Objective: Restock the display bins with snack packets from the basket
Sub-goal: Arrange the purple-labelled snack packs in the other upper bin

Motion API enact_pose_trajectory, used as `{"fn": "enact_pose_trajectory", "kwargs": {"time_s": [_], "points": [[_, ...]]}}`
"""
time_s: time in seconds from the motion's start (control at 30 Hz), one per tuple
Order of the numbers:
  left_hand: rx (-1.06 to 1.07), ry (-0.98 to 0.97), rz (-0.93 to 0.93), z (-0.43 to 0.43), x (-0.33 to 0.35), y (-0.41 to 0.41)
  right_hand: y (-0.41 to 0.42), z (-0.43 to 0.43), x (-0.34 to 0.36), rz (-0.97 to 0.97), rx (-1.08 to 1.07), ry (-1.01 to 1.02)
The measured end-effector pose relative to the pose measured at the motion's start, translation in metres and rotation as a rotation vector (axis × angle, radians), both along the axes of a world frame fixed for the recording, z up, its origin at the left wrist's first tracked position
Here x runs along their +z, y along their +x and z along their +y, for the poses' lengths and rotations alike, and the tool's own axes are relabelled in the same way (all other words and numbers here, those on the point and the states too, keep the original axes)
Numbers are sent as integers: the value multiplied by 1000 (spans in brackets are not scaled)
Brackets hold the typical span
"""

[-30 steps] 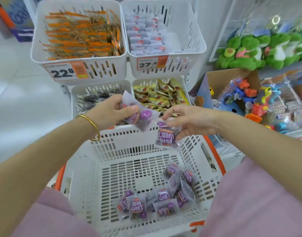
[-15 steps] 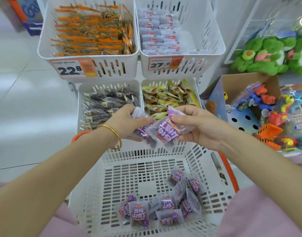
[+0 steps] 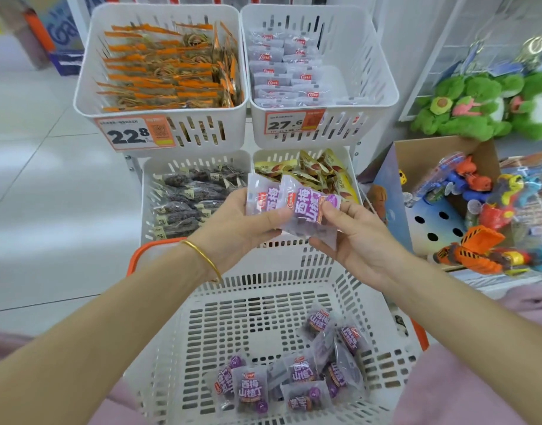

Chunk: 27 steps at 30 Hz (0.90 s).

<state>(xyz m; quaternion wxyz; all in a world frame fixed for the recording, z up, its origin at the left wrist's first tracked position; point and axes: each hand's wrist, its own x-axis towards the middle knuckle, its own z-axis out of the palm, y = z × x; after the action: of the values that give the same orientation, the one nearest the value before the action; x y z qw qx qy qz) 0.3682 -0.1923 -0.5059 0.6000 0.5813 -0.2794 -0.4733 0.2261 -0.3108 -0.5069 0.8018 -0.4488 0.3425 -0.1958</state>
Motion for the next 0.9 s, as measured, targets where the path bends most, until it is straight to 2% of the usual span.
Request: {"fn": "enact_pose_trajectory", "kwargs": {"time_s": [0.07, 0.27, 0.33, 0.43, 0.5, 0.63, 0.7, 0.8, 0.9], "points": [[31, 0, -105, -1, -4, -4, 2, 4, -4, -13, -19, 2], [62, -14, -388, -2, -1, -16, 3, 11, -7, 91, 81, -292], [69, -12, -433, -2, 4, -15, 2, 7, -2, 189, 102, -443], [56, 36, -531, -1, 9, -7, -1, -7, 13, 350, 129, -775], [20, 70, -619, -2, 12, -3, -1, -15, 26, 312, 273, -897], [-124, 40, -790, -8, 24, -3, 6, -32, 47, 193, 619, -876], [-151, 29, -872, -16, 33, -1, 8, -44, 59, 224, 710, -995], [-134, -22, -947, -45, 47, 4, 12, -65, 83, 337, 723, -1143], [-143, -96, -1001, -90, 67, 11, 20, -98, 104, 375, 615, -1325]]}}
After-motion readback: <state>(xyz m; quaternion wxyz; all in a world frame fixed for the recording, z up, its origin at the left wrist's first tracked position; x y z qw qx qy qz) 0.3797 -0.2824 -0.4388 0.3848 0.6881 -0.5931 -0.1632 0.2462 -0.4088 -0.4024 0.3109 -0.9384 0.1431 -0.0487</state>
